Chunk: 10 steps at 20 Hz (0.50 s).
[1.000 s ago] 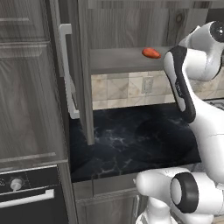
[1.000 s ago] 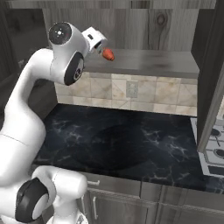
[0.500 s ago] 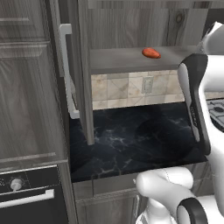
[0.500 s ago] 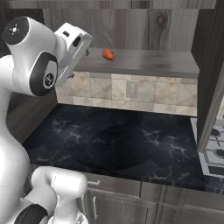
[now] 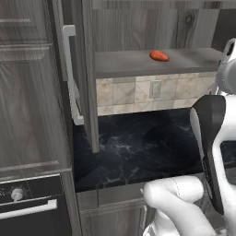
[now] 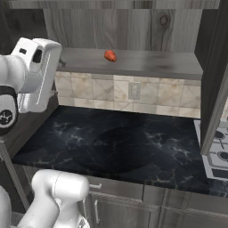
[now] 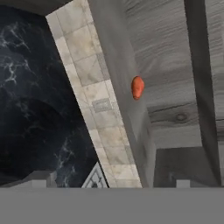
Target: Pick the sweet potato from the counter and place it in the cabinet. Then close the cabinet.
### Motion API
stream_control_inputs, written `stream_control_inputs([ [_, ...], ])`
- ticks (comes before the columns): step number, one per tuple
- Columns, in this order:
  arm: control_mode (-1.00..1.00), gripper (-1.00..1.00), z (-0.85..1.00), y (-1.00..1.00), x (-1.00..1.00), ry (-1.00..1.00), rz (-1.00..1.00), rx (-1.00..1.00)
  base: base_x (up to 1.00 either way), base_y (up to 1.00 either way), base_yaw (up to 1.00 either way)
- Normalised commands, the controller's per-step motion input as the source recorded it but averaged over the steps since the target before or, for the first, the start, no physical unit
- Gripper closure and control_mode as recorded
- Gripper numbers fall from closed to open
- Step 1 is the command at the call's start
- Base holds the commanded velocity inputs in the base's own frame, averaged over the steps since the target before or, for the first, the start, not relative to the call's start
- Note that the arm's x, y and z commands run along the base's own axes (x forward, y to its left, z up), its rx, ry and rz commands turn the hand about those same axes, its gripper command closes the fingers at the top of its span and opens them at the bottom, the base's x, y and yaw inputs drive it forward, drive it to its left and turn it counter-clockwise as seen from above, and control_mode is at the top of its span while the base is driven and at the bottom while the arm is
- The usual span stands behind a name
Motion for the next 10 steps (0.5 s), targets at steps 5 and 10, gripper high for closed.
stream_control_inputs([
  [5, -1.00, -1.00, 0.00, 0.66, -0.43, 0.00, 0.00, -0.31, 0.00, 0.00, 0.00],
  [10, -1.00, -1.00, 0.00, 0.62, -0.61, -0.06, 0.00, -0.26, 0.00, 0.00, 0.00],
])
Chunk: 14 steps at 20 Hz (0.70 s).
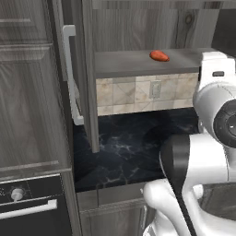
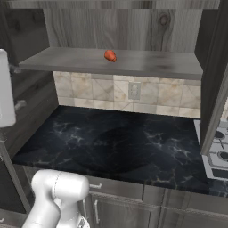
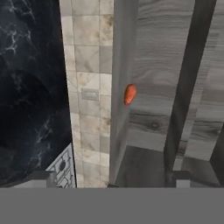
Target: Pick the sweet potato from the counter and place it in the cabinet. Then close the cabinet.
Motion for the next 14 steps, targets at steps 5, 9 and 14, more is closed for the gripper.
stream_control_inputs([
  [5, -1.00, -1.00, -0.10, 0.60, -0.63, -0.14, 0.00, -0.22, 0.00, 0.00, 0.00],
  [9, -1.00, -1.00, -0.27, 0.51, -0.54, -0.09, 0.00, -0.15, 0.00, 0.00, 0.00],
  [14, -1.00, -1.00, -0.26, 0.44, -0.35, -0.04, 0.00, -0.05, 0.00, 0.00, 0.00],
])
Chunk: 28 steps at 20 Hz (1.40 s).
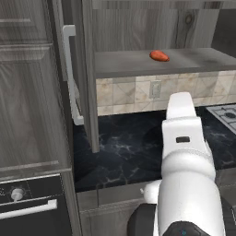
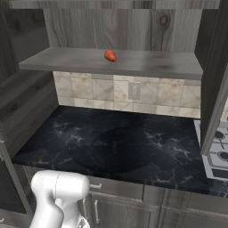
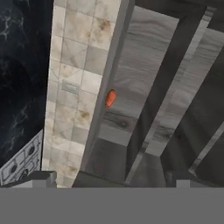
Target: Pick the sweet potato from the counter and place it in the cabinet. Then close the cabinet.
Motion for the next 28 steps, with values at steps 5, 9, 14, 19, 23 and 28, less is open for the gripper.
stream_control_inputs([
  [5, -1.00, -1.00, -0.23, 0.40, -0.03, -0.02, 0.00, 0.00, 0.00, 0.00, 0.00],
  [9, -1.00, -1.00, -0.19, 0.44, -0.03, -0.03, -0.01, 0.00, 0.00, 0.00, 0.00],
  [14, -1.00, -1.00, -0.19, 0.43, -0.12, -0.09, -0.01, 0.00, 0.00, 0.00, 0.00],
  [19, -1.00, -1.00, -0.17, 0.48, -0.18, -0.10, -0.02, 0.00, 0.00, 0.00, 0.00],
  [23, -1.00, -1.00, -0.18, 0.51, -0.05, -0.11, -0.03, 0.00, 0.00, 0.00, 0.00],
  [28, -1.00, -1.00, -0.19, 0.41, 0.00, -0.16, -0.08, 0.00, 0.00, 0.00, 0.00],
])
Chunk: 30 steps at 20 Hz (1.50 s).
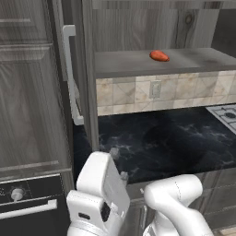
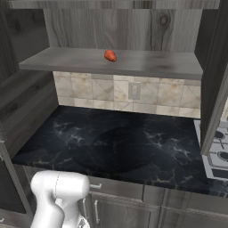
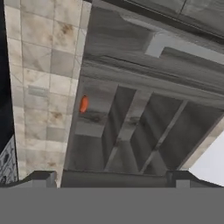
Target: Pick the sweet potato from the counter and place it in the cabinet. Then close the cabinet.
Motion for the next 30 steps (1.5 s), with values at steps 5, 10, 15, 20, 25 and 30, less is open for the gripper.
stream_control_inputs([
  [5, -1.00, -1.00, -0.20, 0.24, 0.05, -0.14, -0.10, 0.00, 0.00, 0.00, 0.00],
  [10, -1.00, -1.00, -0.19, 0.27, 0.11, -0.14, -0.11, 0.00, 0.00, 0.00, 0.00],
  [15, -1.00, -1.00, -0.14, 0.27, 0.16, -0.12, -0.11, 0.00, 0.00, 0.00, 0.00],
  [20, -1.00, -1.00, -0.09, 0.22, 0.31, 0.00, -0.14, 0.01, 0.00, 0.00, 0.00],
  [25, -1.00, -1.00, 0.00, 0.12, 0.34, 0.18, -0.14, 0.08, 0.00, 0.00, 0.00],
  [30, -1.00, -1.00, -0.06, 0.27, 0.27, 0.27, -0.16, 0.02, 0.00, 0.00, 0.00],
])
